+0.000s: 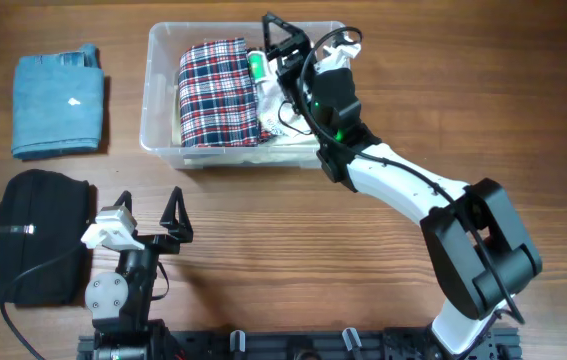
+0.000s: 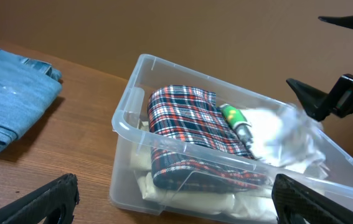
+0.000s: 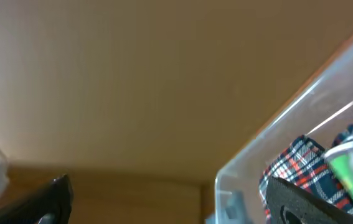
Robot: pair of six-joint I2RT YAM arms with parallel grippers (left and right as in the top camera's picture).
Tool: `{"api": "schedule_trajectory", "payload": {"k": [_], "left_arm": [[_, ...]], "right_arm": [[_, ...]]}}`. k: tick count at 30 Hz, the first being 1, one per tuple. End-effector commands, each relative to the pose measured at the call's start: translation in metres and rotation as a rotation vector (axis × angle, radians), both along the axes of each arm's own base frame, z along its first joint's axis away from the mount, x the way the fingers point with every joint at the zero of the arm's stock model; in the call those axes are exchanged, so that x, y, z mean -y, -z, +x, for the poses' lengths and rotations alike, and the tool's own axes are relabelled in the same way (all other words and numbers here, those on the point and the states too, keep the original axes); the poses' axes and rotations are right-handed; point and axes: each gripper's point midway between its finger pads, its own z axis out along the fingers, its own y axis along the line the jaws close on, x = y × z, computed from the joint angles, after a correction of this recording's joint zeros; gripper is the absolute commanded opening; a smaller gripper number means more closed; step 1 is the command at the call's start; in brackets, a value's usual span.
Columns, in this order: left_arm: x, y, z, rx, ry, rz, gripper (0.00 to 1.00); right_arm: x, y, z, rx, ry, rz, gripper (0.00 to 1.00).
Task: Pack container
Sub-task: 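Carry the white cloth over the box and lower it in, then press the white cloth down into the box's right side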
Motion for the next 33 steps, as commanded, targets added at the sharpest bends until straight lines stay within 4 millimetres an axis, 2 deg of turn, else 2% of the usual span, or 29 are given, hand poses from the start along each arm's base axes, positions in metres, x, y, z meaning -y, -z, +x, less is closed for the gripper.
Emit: {"api": "schedule_trajectory", "payload": {"k": [1,3,5,7,8,11,12,15,16,17,19,20,21,22,23,25,27,29,31,33], "left_arm": [[0.001,0.002,0.0,-0.004,0.004,0.001,1.0],[0.001,0.002,0.0,-0.004,0.004,0.001,1.0],[0.001,0.002,0.0,-0.004,0.004,0.001,1.0],[0.001,0.002,0.0,-0.004,0.004,0.001,1.0],[0.001,0.002,0.0,-0.004,0.004,0.001,1.0],[0.001,0.002,0.0,-0.004,0.004,0.001,1.0],[0.001,0.002,0.0,-0.004,0.004,0.001,1.0],[0.001,0.002,0.0,-0.004,0.004,0.001,1.0],[0.001,0.002,0.0,-0.004,0.004,0.001,1.0],[0.001,0.002,0.0,-0.004,0.004,0.001,1.0],[0.001,0.002,0.0,-0.004,0.004,0.001,1.0],[0.001,0.002,0.0,-0.004,0.004,0.001,1.0],[0.001,0.002,0.0,-0.004,0.004,0.001,1.0],[0.001,0.002,0.0,-0.004,0.004,0.001,1.0],[0.001,0.002,0.0,-0.004,0.004,0.001,1.0],[0.001,0.002,0.0,-0.004,0.004,0.001,1.0],[0.001,0.002,0.0,-0.004,0.004,0.001,1.0],[0.001,0.002,0.0,-0.004,0.004,0.001,1.0],[0.001,0.002,0.0,-0.004,0.004,0.001,1.0],[0.001,0.002,0.0,-0.004,0.004,0.001,1.0]], "right_arm": [[-0.012,-0.054,-0.029,0.218,-0.134,-0.272,1.0],[0.002,-0.064,-0.046,0.274,-0.136,-0.53,1.0],[0.025,-0.065,-0.054,0.308,-0.085,-0.799,1.0],[0.046,-0.05,-0.055,0.314,-0.075,-1.118,1.0],[0.05,-0.039,-0.056,0.331,-0.102,-1.243,1.0],[0.046,-0.015,-0.051,0.402,-0.184,-1.452,1.0],[0.044,0.003,-0.045,0.429,-0.224,-1.55,1.0],[0.054,0.038,-0.029,0.371,-0.254,-1.637,1.0],[0.054,0.042,-0.029,0.342,-0.284,-1.625,1.0],[0.053,0.039,-0.031,0.288,-0.311,-1.582,1.0],[0.044,0.0,-0.035,0.215,-0.394,-1.51,1.0],[0.042,-0.035,-0.033,0.212,-0.408,-1.502,1.0],[0.041,-0.051,-0.03,0.215,-0.424,-1.491,1.0],[0.039,-0.062,-0.026,0.22,-0.457,-1.473,1.0],[0.039,-0.064,-0.02,0.201,-0.496,-1.459,1.0],[0.041,-0.033,-0.009,0.118,-0.582,-1.452,1.0],[0.04,0.012,-0.005,0.024,-0.666,-1.458,1.0],[0.04,0.055,-0.007,-0.071,-0.745,-1.469,1.0],[0.043,0.089,-0.011,-0.161,-0.806,-1.469,1.0],[0.048,0.11,-0.019,-0.234,-0.858,-1.47,1.0]]}}
